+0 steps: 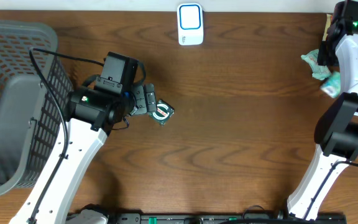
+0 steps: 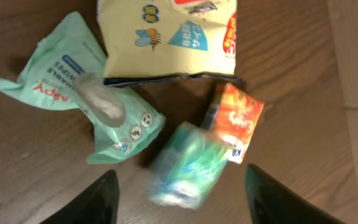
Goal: Scan the item barcode
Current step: 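Carry the tissue pack right and drop it beside the other items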
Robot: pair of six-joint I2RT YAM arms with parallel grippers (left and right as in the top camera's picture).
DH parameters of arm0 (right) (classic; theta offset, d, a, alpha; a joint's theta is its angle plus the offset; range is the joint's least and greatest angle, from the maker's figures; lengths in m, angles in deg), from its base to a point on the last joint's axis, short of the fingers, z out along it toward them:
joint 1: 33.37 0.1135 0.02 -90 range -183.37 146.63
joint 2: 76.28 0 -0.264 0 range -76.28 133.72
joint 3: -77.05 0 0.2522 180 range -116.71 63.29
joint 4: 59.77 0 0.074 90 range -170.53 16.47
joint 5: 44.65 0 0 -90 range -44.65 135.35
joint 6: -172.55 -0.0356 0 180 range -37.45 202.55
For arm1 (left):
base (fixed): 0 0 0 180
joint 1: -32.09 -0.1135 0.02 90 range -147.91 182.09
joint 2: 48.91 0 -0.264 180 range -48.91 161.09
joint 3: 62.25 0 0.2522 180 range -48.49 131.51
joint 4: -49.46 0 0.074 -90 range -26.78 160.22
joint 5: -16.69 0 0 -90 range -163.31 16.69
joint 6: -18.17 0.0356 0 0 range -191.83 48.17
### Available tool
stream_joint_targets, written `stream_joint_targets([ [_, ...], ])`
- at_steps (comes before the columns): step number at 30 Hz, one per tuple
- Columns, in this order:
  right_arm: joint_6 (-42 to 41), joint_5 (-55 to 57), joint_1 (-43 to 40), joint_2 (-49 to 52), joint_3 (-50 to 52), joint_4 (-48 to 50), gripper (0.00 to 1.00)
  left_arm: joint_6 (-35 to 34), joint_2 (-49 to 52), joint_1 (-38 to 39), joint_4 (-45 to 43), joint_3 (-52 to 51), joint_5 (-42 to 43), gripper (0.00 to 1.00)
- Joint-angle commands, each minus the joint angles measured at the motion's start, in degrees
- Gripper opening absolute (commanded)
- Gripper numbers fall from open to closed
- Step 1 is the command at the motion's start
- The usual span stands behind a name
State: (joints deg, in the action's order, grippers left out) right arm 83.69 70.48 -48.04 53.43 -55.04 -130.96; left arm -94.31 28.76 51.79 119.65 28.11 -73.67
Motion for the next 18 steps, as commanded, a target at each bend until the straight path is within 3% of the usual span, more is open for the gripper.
stream_joint_targets([
  [1, -1.5, -2.6, 0.5, 0.1, 0.0, 0.0, 0.62, 0.3, -0.2, -0.1, 0.1, 0.9, -0.5, 0.98],
  [8, -1.5, -34.5, 1.6, 0.1, 0.0, 0.4, 0.64, 0.3, -0.2, -0.1, 0.1, 0.9, -0.5, 0.98],
  [9, -1.5, -45.2, 2.2, 0.1, 0.0, 0.4, 0.64, 0.3, -0.2, -0.1, 0.1, 0.9, -0.5, 0.98],
  [11, -1.5, -54.9, 3.0, 0.1, 0.0, 0.4, 0.64, 0.3, -0.2, -0.1, 0.1, 0.9, -0.5, 0.98],
  [15, -1.5, -66.3, 5.7, 0.1, 0.0, -1.4, 0.65, 0.3, -0.2, -0.1, 0.1, 0.9, -0.5, 0.98],
  [18, -1.5, -68.4, 9.0, 0.1, 0.0, -4.2, 0.69, 0.3, -0.2, -0.1, 0.1, 0.9, -0.5, 0.98],
])
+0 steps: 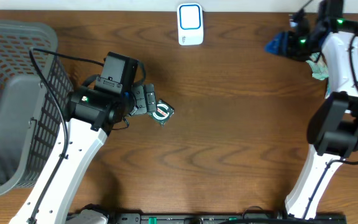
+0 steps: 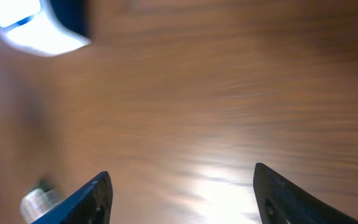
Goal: Scan the item barcode
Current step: 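Carry the tissue pack right and drop it beside the other items, then move the right gripper left and grasp the green Zam-Buk tin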
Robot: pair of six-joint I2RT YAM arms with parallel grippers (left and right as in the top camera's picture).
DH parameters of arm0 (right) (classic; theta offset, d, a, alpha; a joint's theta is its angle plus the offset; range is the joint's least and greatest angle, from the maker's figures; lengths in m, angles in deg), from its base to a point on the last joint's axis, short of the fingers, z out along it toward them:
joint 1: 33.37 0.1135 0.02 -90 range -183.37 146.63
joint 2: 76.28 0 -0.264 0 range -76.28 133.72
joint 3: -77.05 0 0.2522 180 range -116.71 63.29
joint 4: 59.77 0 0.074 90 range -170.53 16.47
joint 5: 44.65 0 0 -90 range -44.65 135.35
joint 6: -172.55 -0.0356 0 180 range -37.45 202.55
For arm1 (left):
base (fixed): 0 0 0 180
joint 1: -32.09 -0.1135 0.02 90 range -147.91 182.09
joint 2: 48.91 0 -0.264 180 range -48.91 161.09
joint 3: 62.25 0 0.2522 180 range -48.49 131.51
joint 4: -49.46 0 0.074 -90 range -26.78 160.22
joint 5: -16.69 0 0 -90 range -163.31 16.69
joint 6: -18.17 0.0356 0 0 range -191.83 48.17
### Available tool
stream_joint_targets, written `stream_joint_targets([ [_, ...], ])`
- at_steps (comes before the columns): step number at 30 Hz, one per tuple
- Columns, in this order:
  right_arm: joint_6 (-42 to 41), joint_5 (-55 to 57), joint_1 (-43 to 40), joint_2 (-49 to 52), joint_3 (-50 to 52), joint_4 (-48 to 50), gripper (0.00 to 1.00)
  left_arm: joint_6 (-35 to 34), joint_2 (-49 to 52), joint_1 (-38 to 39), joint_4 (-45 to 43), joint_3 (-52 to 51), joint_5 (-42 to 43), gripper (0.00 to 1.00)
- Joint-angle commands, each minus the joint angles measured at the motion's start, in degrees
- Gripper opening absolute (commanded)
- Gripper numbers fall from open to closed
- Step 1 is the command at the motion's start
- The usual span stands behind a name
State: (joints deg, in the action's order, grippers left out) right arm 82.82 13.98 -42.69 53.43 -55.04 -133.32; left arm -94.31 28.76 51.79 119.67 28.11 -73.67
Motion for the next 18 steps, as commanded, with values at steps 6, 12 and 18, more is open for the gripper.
stream_joint_targets([
  [6, 4.8, -10.5, 12.9, 0.2, 0.0, -6.8, 0.92, 0.3, -0.2, -0.1, 0.1, 0.9, -0.5, 0.98],
  [12, 4.9, 0.0, 23.6, 0.5, 0.0, -5.9, 0.99, 0.3, -0.2, -0.1, 0.1, 0.9, -0.5, 0.98],
  [18, 4.9, 6.4, 32.7, 0.6, 0.0, -4.7, 0.99, 0.3, -0.2, -0.1, 0.1, 0.9, -0.5, 0.98],
])
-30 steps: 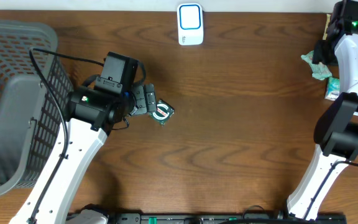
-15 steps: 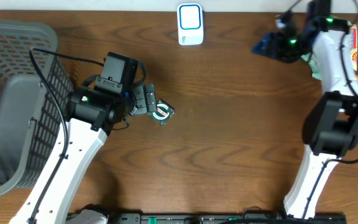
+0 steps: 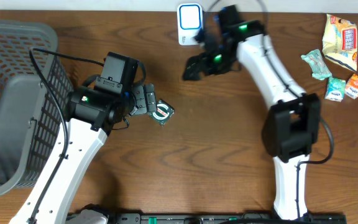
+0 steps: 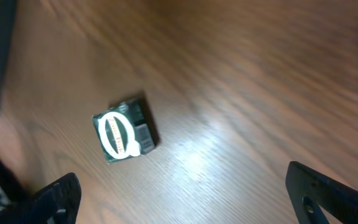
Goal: Scan the item barcode
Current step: 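Move the right gripper left and grasp the green Zam-Buk tin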
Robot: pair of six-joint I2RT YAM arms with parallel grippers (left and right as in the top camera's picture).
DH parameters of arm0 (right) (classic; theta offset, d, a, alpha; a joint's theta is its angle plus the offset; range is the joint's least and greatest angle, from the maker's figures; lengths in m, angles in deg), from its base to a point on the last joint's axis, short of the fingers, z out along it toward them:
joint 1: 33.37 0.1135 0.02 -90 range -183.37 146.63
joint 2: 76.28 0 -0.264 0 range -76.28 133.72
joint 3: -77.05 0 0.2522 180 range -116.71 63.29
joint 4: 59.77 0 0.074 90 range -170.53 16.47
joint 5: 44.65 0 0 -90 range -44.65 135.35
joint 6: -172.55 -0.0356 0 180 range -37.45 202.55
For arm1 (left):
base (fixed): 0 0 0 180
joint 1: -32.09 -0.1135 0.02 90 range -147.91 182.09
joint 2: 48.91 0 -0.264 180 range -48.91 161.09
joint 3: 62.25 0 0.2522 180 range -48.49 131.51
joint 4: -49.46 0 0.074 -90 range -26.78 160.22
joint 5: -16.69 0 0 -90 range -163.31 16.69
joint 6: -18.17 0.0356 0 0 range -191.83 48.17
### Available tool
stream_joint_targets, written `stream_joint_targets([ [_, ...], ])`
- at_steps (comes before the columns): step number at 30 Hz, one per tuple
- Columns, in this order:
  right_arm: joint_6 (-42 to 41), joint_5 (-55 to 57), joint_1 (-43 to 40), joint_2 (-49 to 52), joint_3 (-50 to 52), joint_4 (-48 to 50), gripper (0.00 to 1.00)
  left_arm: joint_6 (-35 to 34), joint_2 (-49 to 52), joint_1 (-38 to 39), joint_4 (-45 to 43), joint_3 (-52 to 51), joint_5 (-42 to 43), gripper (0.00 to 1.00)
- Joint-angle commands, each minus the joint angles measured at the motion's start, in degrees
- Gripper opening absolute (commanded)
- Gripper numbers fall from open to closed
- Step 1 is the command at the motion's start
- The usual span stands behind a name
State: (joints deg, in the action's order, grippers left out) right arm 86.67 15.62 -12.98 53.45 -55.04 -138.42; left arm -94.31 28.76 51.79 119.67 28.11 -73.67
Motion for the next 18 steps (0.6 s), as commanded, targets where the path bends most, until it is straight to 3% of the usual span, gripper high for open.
stream_joint_targets([
  [1, 0.7, 4.8, 4.0, 0.6, 0.0, 0.8, 0.99, 0.3, -0.2, -0.1, 0.1, 0.9, -0.5, 0.98],
  [15, -13.6, 6.7, 12.0, 0.7, 1.8, 4.1, 0.99, 0.3, -0.2, -0.1, 0.1, 0.9, -0.5, 0.98],
  [18, -21.8, 12.1, 12.5, 0.7, 4.2, 3.8, 0.99, 0.3, -0.2, -0.1, 0.1, 0.9, -0.5, 0.98],
])
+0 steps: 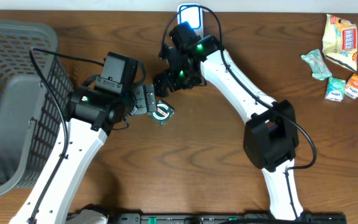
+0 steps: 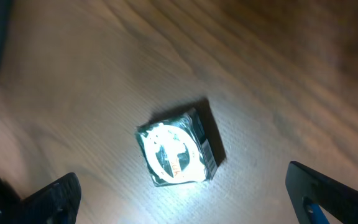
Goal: Scan the item barcode
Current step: 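Move the right gripper left and grasp the green Zam-Buk tin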
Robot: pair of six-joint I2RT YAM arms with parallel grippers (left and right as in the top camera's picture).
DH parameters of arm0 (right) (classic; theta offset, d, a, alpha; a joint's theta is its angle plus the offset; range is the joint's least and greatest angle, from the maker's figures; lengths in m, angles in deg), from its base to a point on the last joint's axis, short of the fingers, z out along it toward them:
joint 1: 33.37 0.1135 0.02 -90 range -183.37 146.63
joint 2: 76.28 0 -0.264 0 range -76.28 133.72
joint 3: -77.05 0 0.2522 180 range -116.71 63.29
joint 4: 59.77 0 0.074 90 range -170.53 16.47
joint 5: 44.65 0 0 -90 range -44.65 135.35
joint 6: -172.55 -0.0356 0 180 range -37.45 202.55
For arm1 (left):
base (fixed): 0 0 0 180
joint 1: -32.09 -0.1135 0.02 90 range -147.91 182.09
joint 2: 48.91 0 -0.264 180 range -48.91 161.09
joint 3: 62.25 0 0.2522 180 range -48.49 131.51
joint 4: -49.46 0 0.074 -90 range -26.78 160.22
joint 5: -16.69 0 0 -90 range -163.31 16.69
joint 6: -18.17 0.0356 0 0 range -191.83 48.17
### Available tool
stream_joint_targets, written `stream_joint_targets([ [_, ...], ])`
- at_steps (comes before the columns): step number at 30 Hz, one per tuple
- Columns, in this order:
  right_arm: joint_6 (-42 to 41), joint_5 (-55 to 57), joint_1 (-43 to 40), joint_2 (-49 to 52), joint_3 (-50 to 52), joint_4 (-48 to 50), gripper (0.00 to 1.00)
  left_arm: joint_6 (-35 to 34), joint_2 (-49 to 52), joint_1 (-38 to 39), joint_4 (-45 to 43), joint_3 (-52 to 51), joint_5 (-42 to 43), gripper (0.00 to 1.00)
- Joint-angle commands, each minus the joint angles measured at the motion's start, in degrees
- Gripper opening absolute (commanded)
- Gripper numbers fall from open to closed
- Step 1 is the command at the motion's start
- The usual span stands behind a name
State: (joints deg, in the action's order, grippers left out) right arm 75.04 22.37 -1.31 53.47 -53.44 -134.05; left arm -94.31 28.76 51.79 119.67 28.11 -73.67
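The item is a small dark green box [image 1: 163, 112] with a white oval label, lying flat on the wooden table. The right wrist view shows the box [image 2: 178, 151] brightly lit, with a striped side face. My right gripper [image 1: 165, 85] hovers just above and behind it, open wide, its gripper [image 2: 188, 208] empty and its fingertips [image 2: 55, 199] clear of the box. My left gripper [image 1: 148, 101] rests beside the box's left edge; its jaw state is unclear. The white and blue scanner [image 1: 191, 14] stands at the back edge, partly behind the right arm.
A grey mesh basket [image 1: 17, 93] fills the left side of the table. Several snack packets [image 1: 337, 56] lie in a cluster at the far right. The left arm's dark body shows at the left edge of the right wrist view.
My right gripper has moved left and closer to the green box, which now fills more of the right wrist view near its middle. The left arm and the box have not moved.
My right gripper was open over the snack packets at the far right. Then it was at the back right, then near the scanner with the green box in sight. Now it hangs open over that box. The left arm stayed beside the box throughout.
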Motion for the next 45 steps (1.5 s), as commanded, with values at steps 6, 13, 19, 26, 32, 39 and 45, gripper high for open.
stream_joint_targets([
  [6, -22.9, 5.6, 1.4, 0.7, 7.2, 0.1, 0.99, 0.3, -0.2, -0.1, 0.1, 0.9, -0.5, 0.98],
  [13, -26.2, 5.5, 3.1, 0.7, 10.8, 1.3, 0.93, 0.3, -0.2, -0.1, 0.1, 0.9, -0.5, 0.98],
  [19, -33.5, 5.5, 4.0, 0.7, 10.8, 2.6, 0.95, 0.3, -0.2, -0.1, 0.1, 0.9, -0.5, 0.98],
  [26, -41.7, 10.2, 5.4, 0.7, 10.8, 2.9, 0.96, 0.3, -0.2, -0.1, 0.1, 0.9, -0.5, 0.98],
  [32, -45.9, 11.4, 7.0, 0.7, 10.8, 3.4, 0.97, 0.3, -0.2, -0.1, 0.1, 0.9, -0.5, 0.98],
  [39, -49.8, 13.9, 7.8, 0.7, 10.8, 3.5, 0.97, 0.3, -0.2, -0.1, 0.1, 0.9, -0.5, 0.98],
  [45, -53.4, 13.9, 8.1, 0.7, 10.8, 3.6, 0.97, 0.3, -0.2, -0.1, 0.1, 0.9, -0.5, 0.98],
])
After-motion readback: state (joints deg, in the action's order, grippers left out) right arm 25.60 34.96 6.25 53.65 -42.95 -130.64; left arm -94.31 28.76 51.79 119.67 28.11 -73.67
